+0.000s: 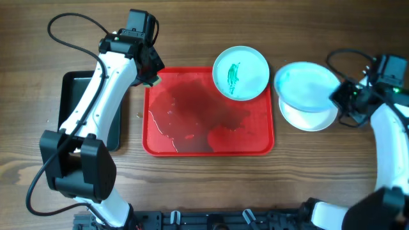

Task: Clean dirty plates on tray and stack at the side
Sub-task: 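Carry the small plate right and stack it on the large plate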

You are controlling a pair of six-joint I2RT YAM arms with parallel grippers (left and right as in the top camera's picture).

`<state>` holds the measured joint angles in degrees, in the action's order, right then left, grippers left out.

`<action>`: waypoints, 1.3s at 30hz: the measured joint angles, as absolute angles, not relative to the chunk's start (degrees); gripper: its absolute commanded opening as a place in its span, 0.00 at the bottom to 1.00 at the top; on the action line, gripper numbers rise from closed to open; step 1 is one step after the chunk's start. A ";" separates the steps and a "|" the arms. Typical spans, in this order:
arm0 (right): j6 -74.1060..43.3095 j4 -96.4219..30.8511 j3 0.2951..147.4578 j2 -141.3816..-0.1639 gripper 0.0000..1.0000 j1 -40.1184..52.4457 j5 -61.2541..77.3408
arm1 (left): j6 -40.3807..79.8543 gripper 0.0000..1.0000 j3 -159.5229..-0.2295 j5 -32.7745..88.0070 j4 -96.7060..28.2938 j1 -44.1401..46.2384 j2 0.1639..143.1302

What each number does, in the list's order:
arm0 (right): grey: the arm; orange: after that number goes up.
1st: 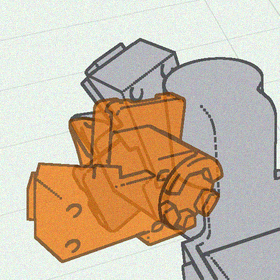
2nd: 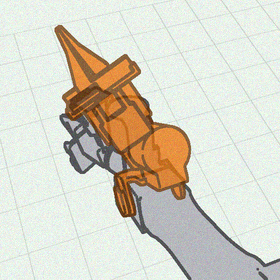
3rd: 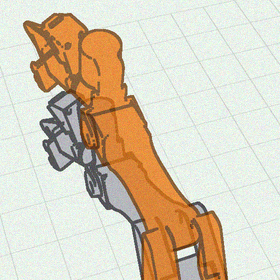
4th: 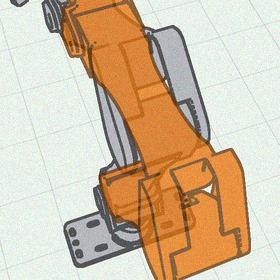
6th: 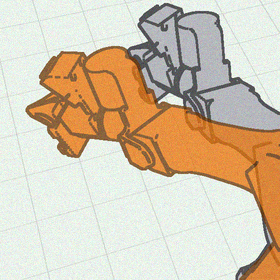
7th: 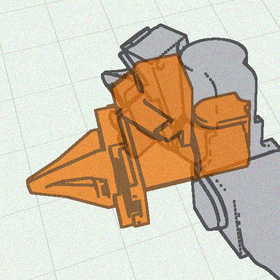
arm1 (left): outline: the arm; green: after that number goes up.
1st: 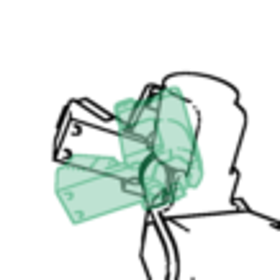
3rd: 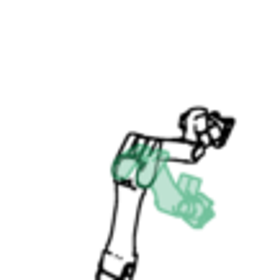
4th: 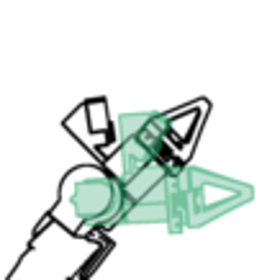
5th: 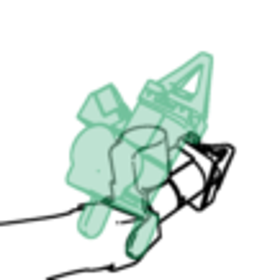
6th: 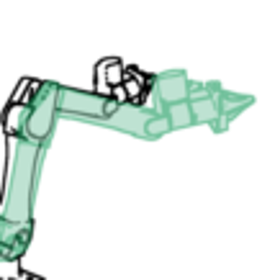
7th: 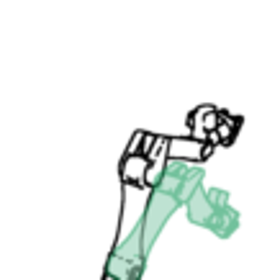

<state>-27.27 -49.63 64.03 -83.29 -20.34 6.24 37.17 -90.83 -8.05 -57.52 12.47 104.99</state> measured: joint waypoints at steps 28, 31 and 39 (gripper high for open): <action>-31.51 -35.27 66.76 -101.30 0.44 12.10 11.20 | 37.15 0.04 -90.83 -8.05 -57.52 12.47 104.99; -33.19 -34.04 66.76 -105.82 0.37 12.99 10.24 | 37.15 0.04 -90.83 -8.05 -57.54 12.47 104.99; -32.32 -34.92 66.78 -108.71 0.17 15.86 13.37 | 37.15 0.04 -90.83 -8.05 -57.67 12.47 104.99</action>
<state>-32.32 -34.92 66.78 -108.71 15.86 13.37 37.15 -90.83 -8.05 -57.67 12.47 104.99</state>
